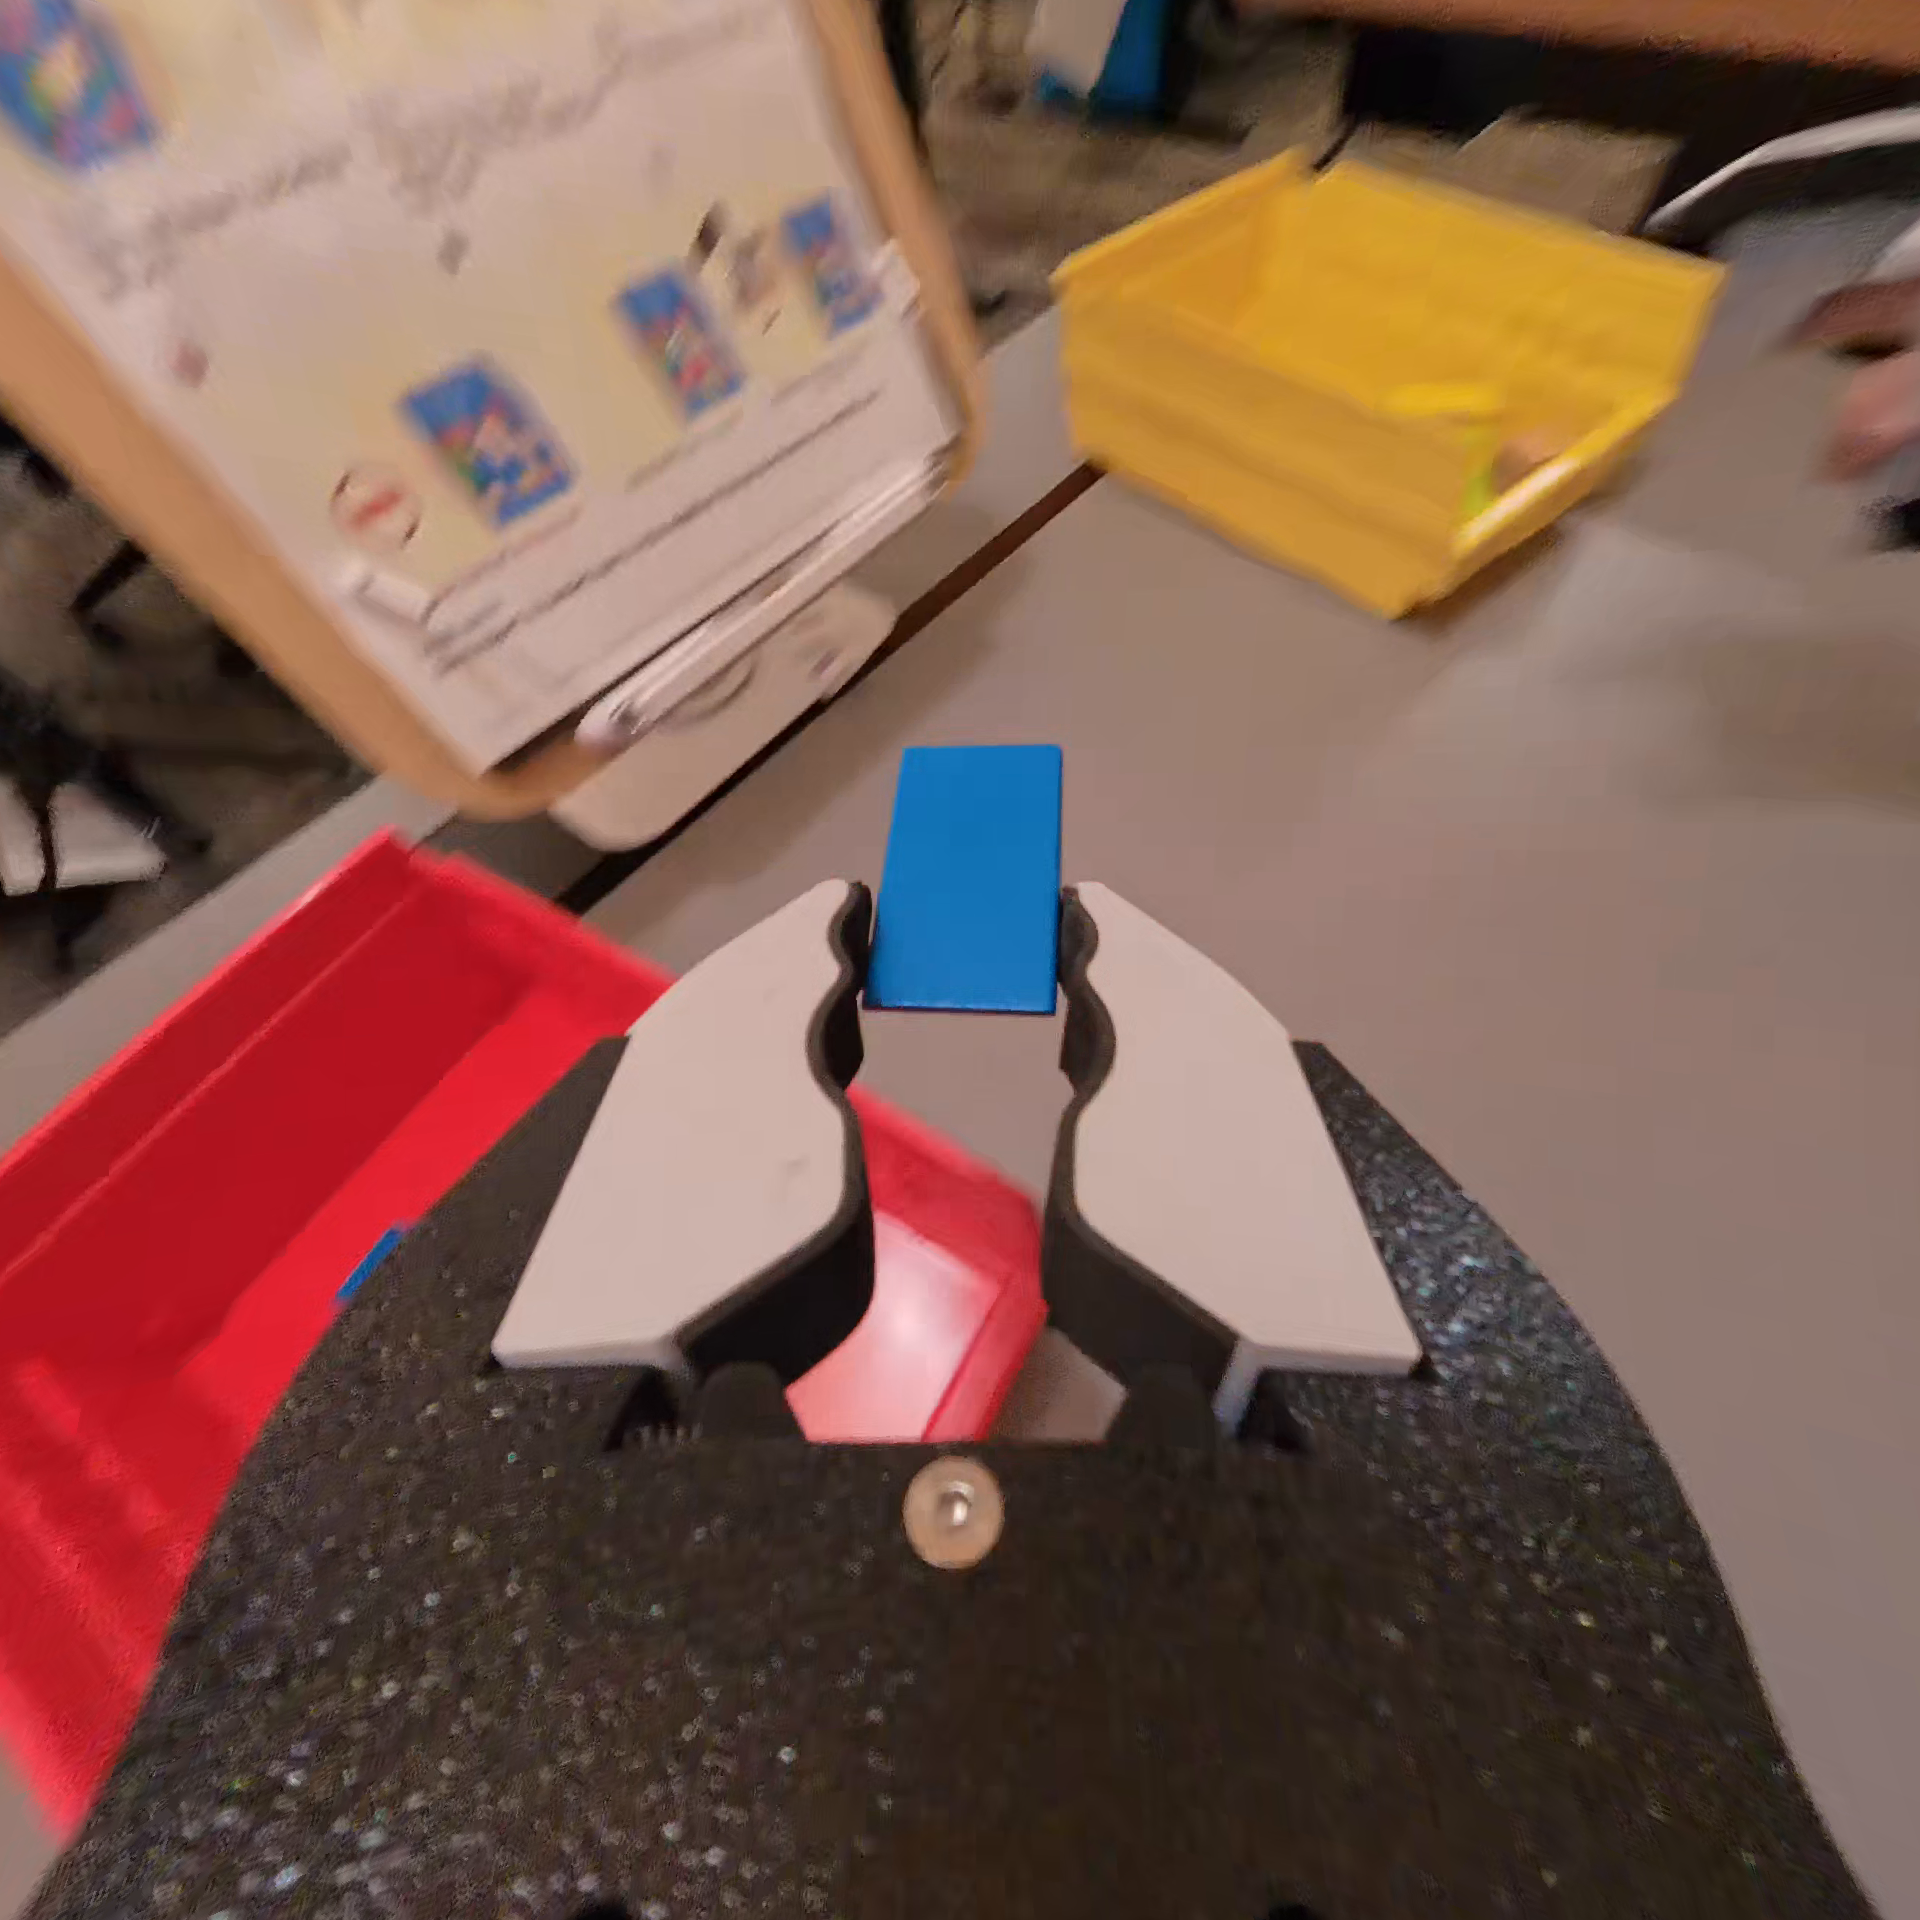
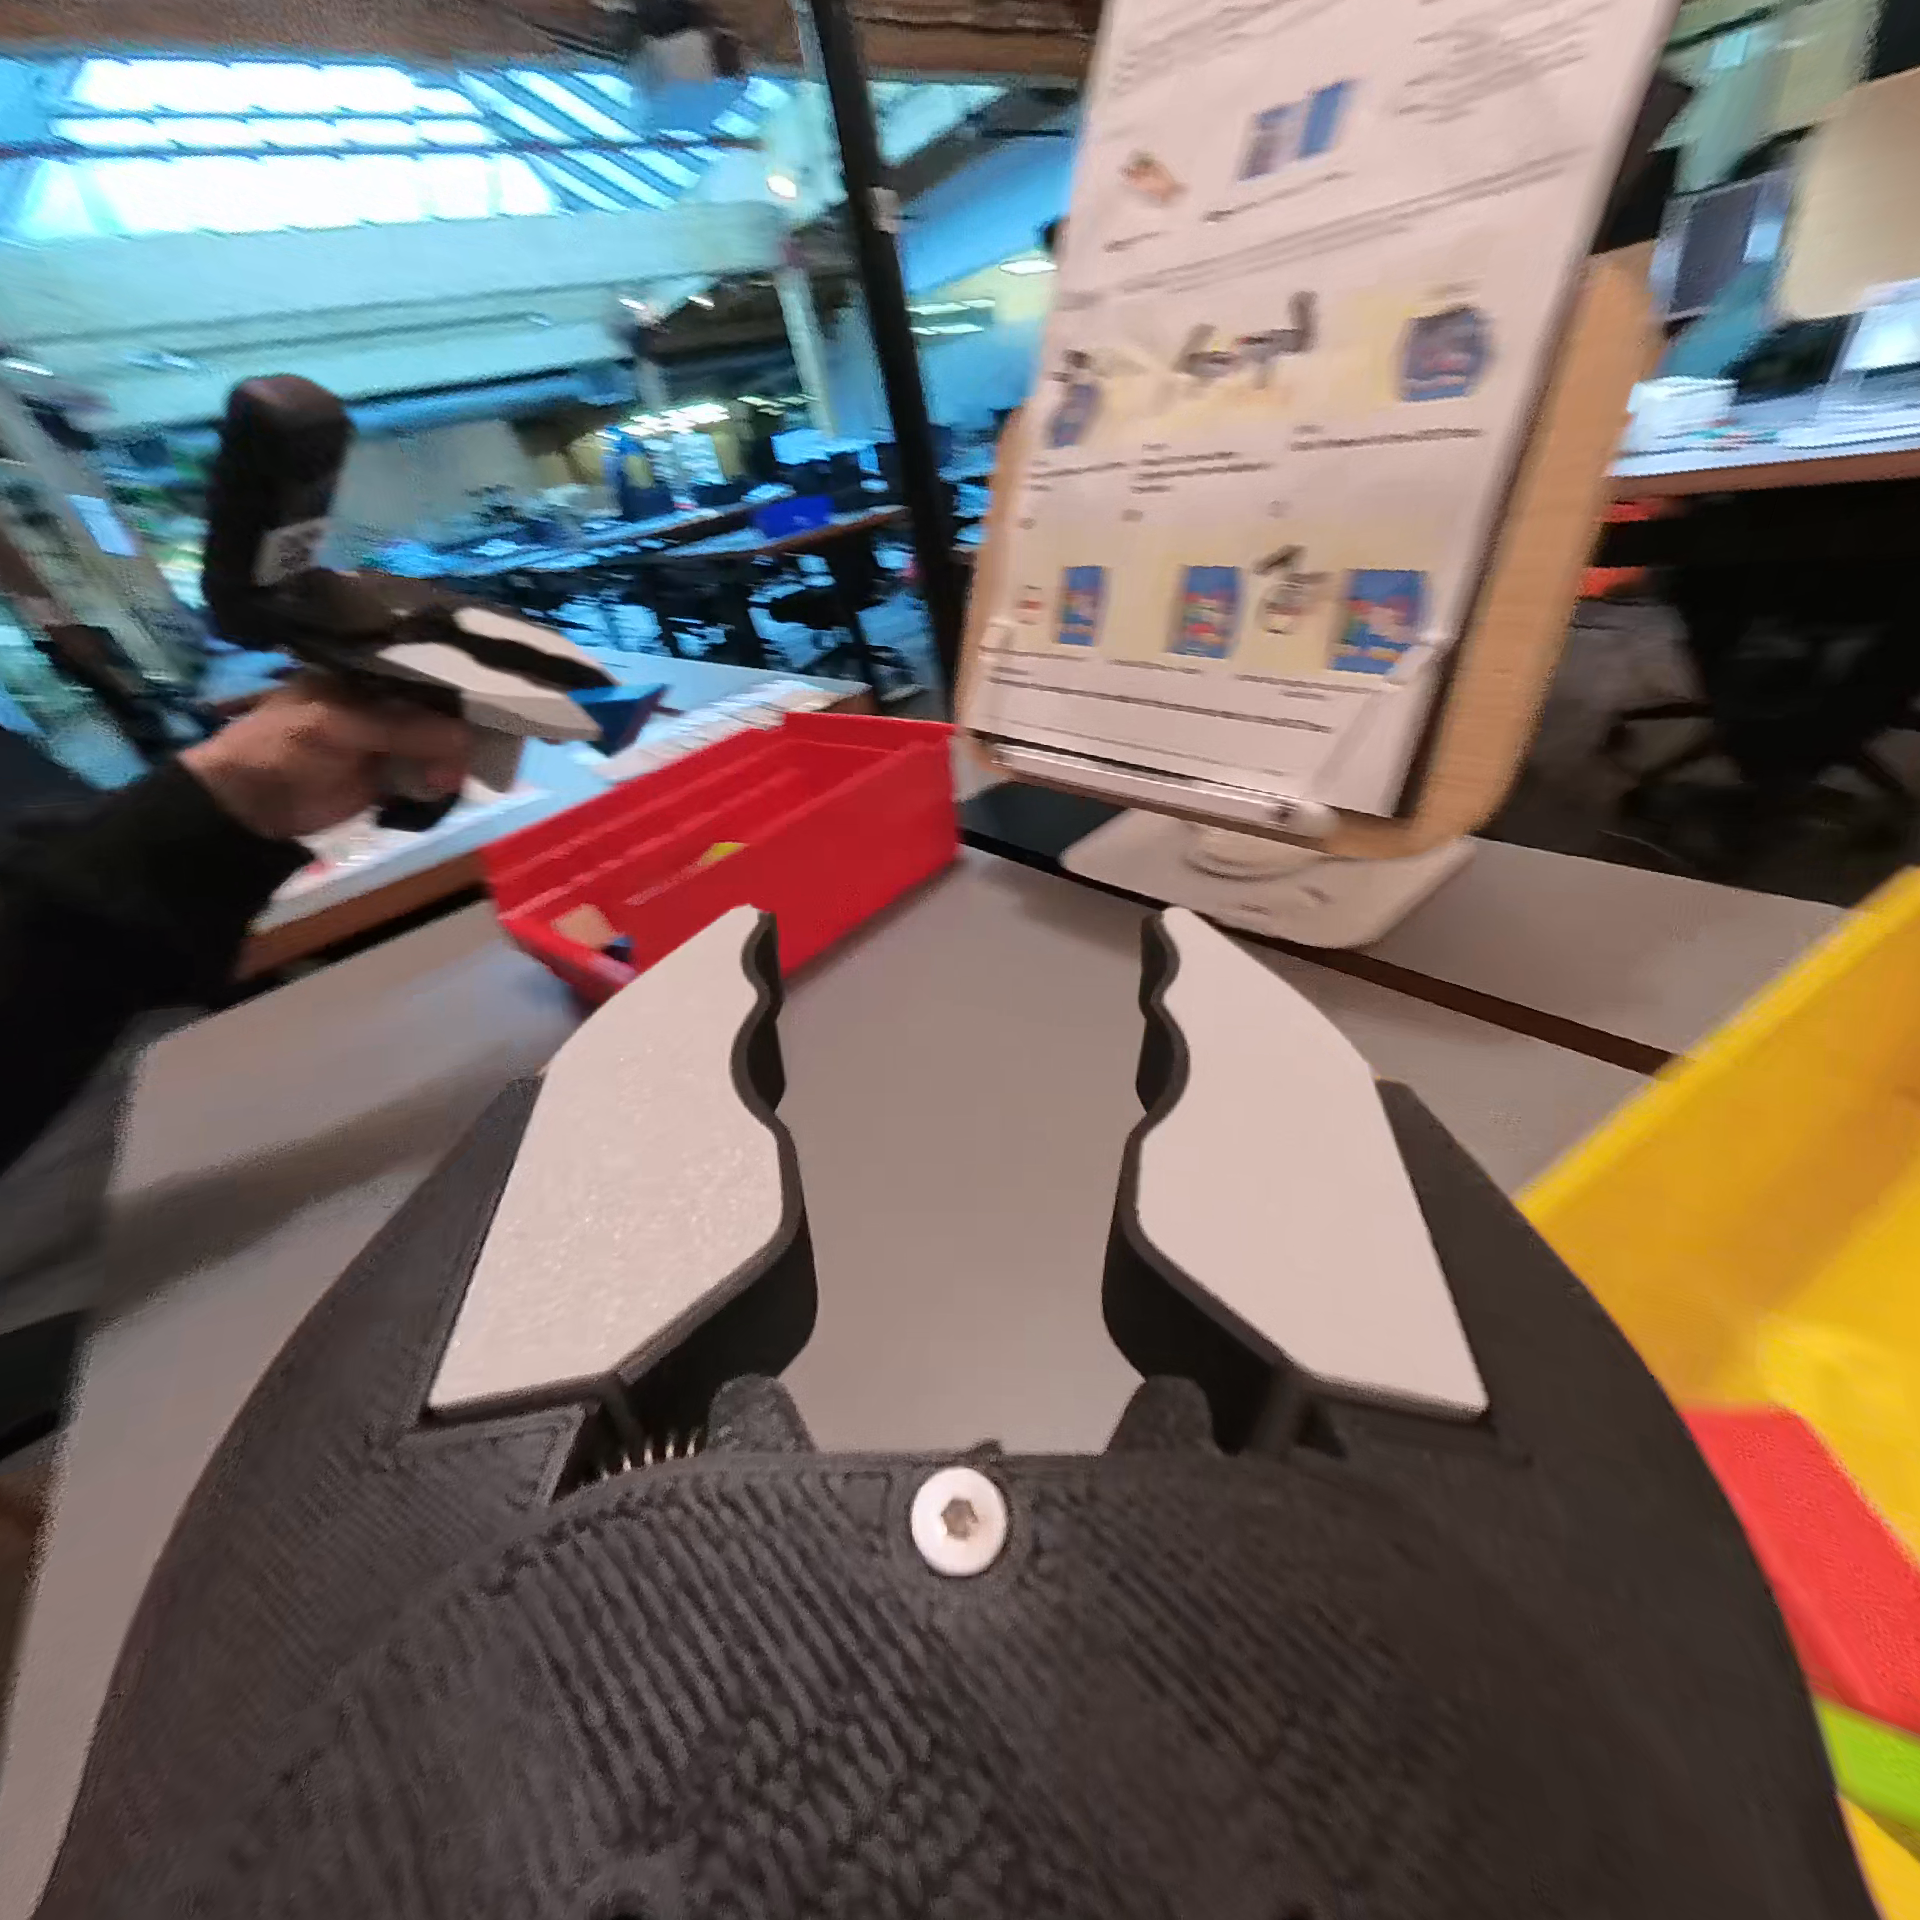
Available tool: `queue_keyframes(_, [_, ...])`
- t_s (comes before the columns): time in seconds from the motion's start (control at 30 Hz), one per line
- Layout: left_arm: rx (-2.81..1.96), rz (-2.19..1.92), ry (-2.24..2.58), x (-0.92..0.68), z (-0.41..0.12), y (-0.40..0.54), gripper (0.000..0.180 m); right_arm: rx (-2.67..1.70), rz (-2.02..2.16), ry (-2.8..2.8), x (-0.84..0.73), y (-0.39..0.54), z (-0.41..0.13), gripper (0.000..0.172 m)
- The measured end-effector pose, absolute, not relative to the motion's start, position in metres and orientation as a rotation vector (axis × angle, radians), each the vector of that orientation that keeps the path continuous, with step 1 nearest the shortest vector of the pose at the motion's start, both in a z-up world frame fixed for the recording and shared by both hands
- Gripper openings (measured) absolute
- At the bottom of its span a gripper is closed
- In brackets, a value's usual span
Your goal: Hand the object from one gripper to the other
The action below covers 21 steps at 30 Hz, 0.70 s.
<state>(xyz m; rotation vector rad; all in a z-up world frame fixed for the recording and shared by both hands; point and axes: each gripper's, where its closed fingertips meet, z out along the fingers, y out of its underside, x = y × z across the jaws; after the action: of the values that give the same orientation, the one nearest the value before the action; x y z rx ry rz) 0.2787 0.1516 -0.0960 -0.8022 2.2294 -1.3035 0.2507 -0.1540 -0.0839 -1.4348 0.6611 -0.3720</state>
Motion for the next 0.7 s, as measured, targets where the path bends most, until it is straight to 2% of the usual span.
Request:
queue_keyframes(0.23, [-0.365, -1.722, 2.231, 0.192, -0.06, 0.042, 0.034, -1.363, -0.014, 0.386, 0.197, -0.067, -0.064, 0.072])
queue_keyframes(0.33, [-0.253, -1.82, 2.26, 0.165, -0.062, 0.008, 0.034, -1.34, 0.088, 0.266, 0.168, -0.043, -0.054, 0.062])
queue_keyframes(0.5, [-0.152, -1.831, 2.286, 0.149, -0.066, -0.021, 0.034, -1.391, 0.079, 0.146, 0.145, -0.023, -0.054, 0.059])
queue_keyframes(0.63, [-0.131, -1.87, 2.295, 0.142, -0.066, -0.029, 0.034, -1.35, 0.072, 0.106, 0.14, -0.024, -0.048, 0.034])
queue_keyframes(0.7, [-0.136, -1.876, 2.29, 0.141, -0.067, -0.031, 0.034, -1.334, 0.032, 0.088, 0.14, -0.025, -0.046, 0.033])
